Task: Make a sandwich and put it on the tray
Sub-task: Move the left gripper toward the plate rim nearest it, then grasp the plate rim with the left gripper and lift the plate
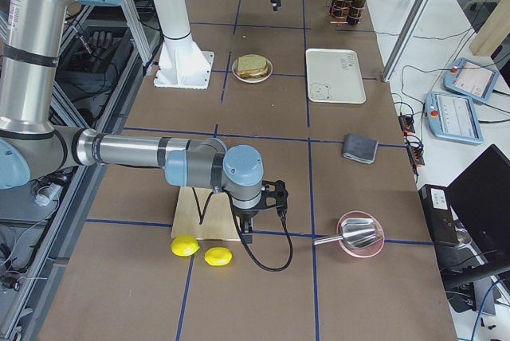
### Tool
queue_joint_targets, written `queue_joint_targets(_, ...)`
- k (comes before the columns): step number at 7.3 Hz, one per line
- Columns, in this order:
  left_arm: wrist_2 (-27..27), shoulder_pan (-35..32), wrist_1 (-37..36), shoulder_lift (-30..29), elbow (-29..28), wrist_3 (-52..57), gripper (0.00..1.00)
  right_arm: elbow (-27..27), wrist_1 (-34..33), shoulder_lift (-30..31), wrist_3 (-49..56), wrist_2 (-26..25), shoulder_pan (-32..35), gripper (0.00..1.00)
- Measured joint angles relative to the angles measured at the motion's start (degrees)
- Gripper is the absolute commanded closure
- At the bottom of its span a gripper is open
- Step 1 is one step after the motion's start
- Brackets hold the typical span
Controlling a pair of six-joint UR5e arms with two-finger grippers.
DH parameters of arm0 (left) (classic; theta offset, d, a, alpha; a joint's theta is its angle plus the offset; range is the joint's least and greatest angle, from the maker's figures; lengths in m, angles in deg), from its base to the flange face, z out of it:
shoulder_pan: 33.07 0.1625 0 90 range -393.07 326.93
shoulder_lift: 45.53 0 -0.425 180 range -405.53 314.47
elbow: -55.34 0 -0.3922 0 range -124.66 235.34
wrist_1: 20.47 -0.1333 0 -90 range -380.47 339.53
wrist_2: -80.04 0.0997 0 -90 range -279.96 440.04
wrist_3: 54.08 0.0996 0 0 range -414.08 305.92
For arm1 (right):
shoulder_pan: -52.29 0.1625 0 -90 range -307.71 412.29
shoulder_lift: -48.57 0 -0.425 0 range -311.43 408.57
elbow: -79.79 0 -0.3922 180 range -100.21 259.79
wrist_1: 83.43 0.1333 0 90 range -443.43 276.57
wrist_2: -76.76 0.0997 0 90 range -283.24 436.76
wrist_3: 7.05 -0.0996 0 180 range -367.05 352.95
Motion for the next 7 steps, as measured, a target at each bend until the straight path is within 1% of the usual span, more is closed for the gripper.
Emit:
queue_joint_targets(1,5.07,5.84,0.0,-2.49,-0.9,-7.51,0.3,0.06,0.08,0.1,0.01,0.02,0.03,0.0)
queue_joint_targets(2,9.89,10.77,0.02,-5.83,-3.39,-13.92,0.42,0.12,0.61,0.16,0.08,-0.06,0.06,0.0)
queue_joint_targets(3,13.18,14.21,0.09,-9.19,-6.52,-18.84,0.45,0.39,1.39,0.21,0.13,-0.13,0.08,0.0)
queue_joint_targets(4,14.78,16.18,0.16,-11.31,-8.86,-21.85,0.46,0.77,1.82,0.23,0.16,-0.17,0.09,0.0)
queue_joint_targets(7,16.25,19.2,0.36,-13.38,-11.44,-23.65,0.52,1.2,2.11,0.25,0.27,-0.2,0.08,0.0)
